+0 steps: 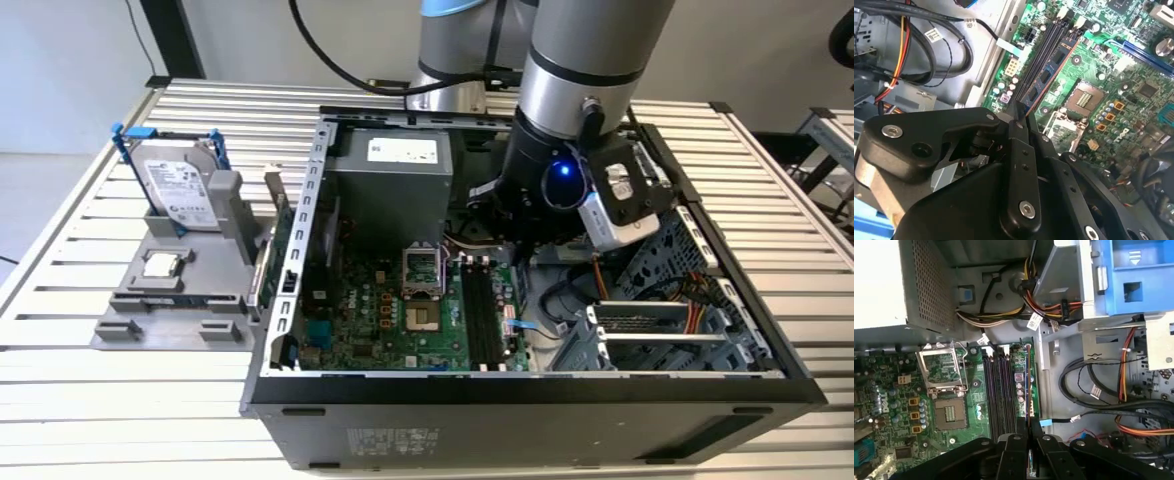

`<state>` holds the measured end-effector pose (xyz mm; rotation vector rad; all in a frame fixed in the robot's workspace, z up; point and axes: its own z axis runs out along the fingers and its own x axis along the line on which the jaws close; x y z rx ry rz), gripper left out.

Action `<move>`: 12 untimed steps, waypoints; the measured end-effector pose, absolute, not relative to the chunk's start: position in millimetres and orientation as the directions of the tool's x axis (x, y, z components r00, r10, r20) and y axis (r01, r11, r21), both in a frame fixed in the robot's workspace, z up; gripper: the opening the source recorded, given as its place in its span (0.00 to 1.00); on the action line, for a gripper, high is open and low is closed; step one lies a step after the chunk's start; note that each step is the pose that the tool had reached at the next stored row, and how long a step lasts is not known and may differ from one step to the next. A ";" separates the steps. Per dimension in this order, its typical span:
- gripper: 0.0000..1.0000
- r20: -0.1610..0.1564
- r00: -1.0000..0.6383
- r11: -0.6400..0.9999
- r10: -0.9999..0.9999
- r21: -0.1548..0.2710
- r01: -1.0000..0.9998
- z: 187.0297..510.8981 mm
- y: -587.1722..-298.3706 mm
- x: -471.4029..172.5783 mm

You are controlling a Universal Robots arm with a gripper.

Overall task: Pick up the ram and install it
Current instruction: 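Insert the ram into the slot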

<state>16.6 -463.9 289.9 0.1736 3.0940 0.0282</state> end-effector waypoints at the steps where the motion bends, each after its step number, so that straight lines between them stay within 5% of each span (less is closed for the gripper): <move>1: 0.00 -0.043 -0.994 0.995 0.100 0.021 0.099 288.2 -463.9 16.5; 12: 0.00 -0.064 -0.998 1.000 -0.005 0.021 -0.007 265.7 -459.8 11.9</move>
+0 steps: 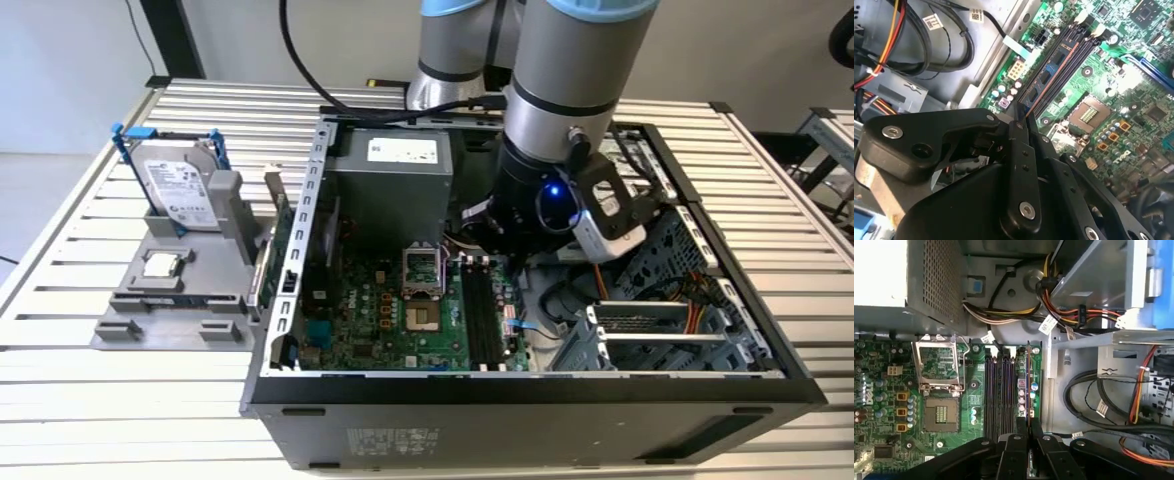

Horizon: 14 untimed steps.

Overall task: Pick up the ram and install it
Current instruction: 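Insert the ram into the slot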

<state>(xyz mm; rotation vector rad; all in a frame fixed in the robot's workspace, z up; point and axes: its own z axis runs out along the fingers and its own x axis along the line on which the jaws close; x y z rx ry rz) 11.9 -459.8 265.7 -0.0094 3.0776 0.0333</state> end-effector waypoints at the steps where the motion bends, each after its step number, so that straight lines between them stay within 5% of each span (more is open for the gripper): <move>1: 0.00 -0.065 -0.998 1.000 -0.008 0.021 -0.010 263.8 -459.2 11.3; 14: 0.00 -0.066 -0.997 0.999 0.029 0.021 0.028 248.2 -457.1 9.3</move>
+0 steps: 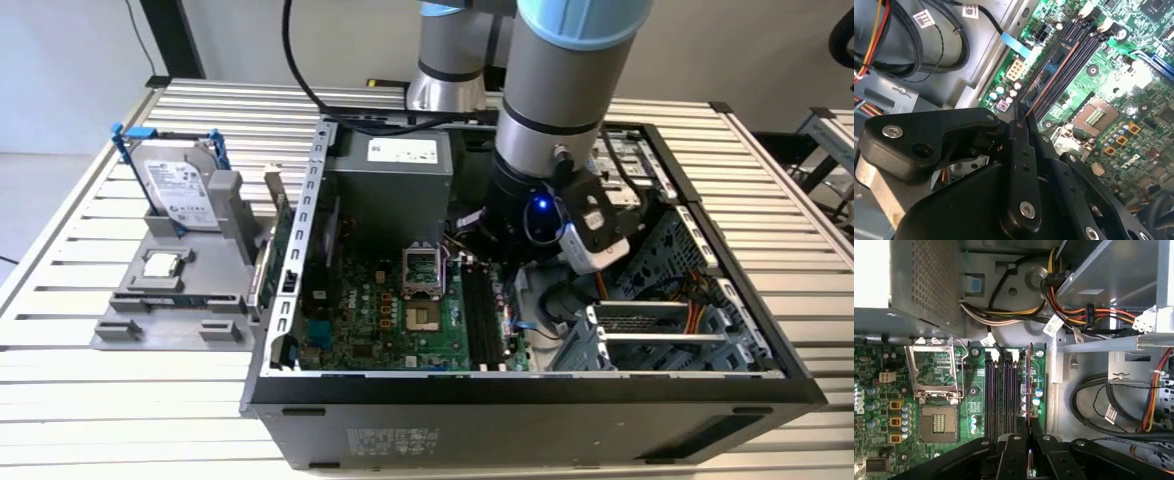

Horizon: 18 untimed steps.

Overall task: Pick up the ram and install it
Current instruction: 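Insert the ram into the slot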

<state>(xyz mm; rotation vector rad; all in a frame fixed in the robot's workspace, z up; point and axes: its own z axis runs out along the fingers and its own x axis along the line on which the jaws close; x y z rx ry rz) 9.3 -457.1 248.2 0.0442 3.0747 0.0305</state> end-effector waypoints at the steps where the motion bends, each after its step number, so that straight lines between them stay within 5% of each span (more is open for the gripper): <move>1: 0.00 -0.066 -0.997 0.999 0.033 0.020 0.032 246.4 -457.1 8.7; 18: 0.00 -0.065 -0.998 1.000 0.012 0.020 0.011 227.2 -471.5 3.3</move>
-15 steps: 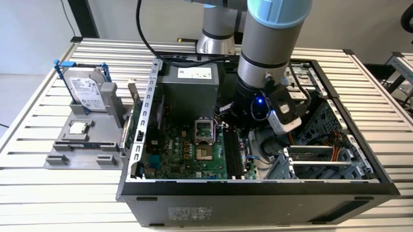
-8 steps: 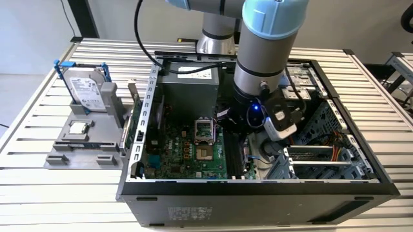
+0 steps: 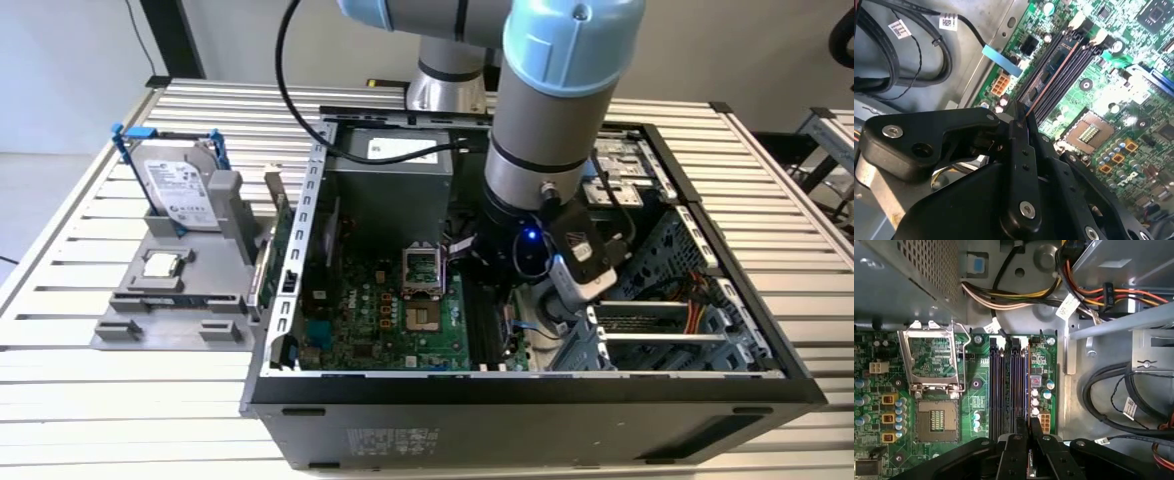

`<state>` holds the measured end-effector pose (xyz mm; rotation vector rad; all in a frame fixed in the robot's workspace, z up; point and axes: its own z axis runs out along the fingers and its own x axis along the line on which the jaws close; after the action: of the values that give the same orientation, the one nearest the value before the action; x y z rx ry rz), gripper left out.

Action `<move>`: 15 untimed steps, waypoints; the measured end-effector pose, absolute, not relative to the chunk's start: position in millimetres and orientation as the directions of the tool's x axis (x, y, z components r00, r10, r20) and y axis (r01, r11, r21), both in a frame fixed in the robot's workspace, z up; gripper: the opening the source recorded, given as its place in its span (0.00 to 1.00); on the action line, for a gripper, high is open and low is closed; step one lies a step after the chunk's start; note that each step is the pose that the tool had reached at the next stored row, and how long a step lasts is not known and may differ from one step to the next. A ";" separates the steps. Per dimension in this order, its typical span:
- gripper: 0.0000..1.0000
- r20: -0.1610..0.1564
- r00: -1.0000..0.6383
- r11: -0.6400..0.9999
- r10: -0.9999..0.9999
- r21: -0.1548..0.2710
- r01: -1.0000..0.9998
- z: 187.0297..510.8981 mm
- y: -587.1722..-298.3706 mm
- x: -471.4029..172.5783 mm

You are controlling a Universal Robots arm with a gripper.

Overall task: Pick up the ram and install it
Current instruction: 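Insert the ram into the slot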

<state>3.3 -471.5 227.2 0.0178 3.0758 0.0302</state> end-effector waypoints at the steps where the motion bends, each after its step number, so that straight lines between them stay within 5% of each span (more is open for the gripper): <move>1: 0.00 -0.065 -0.998 1.000 0.011 0.020 0.010 227.0 -472.5 3.6; 15: 0.00 -0.064 -0.998 1.000 0.010 0.020 0.008 219.4 -474.4 3.7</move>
<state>3.7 -474.4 219.4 0.0140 3.0777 0.0301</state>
